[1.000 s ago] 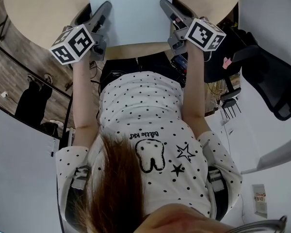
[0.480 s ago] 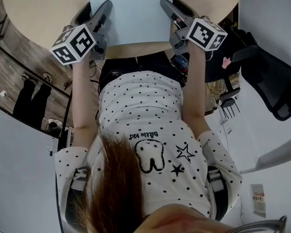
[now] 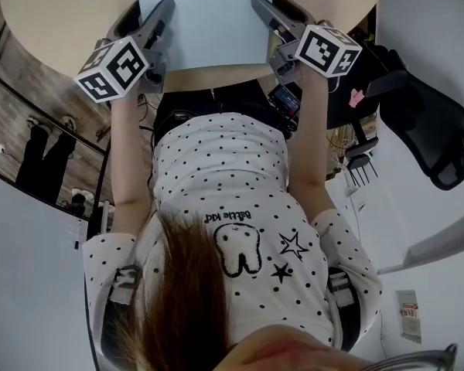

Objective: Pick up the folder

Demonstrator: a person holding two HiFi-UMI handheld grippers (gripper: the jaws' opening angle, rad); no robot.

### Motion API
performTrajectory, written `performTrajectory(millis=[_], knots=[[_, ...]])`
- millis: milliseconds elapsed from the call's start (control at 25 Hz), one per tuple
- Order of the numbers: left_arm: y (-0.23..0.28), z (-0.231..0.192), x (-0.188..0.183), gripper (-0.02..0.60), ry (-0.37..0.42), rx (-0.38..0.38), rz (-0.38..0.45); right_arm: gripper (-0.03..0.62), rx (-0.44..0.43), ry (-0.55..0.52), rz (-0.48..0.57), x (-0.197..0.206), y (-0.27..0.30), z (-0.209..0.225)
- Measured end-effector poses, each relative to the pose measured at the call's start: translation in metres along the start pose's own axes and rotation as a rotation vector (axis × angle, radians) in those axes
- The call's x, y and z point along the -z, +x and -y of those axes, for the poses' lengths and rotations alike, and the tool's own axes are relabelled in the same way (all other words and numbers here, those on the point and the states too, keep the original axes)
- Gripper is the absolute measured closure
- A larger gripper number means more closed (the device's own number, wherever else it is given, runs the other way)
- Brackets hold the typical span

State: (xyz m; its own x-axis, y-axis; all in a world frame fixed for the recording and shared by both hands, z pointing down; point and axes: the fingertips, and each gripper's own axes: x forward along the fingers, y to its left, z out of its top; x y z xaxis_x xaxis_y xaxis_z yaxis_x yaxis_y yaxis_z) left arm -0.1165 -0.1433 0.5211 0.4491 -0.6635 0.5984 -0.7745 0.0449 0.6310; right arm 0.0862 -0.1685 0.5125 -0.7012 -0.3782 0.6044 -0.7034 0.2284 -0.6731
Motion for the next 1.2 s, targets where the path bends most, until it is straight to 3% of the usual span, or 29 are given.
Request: performTrajectory(millis=[200, 1200], knots=[[-0.005, 0.002, -0.002, 0.299, 0.006, -0.03, 0.028, 0.362, 0.014, -0.016, 0.007, -0.002, -0.003, -0.005], [-0.012, 0.002, -0.005, 0.299, -0.06, -0.021, 0.079, 0.364, 0.052, -0.101, 0.016, -0.012, -0.003, -0.014]])
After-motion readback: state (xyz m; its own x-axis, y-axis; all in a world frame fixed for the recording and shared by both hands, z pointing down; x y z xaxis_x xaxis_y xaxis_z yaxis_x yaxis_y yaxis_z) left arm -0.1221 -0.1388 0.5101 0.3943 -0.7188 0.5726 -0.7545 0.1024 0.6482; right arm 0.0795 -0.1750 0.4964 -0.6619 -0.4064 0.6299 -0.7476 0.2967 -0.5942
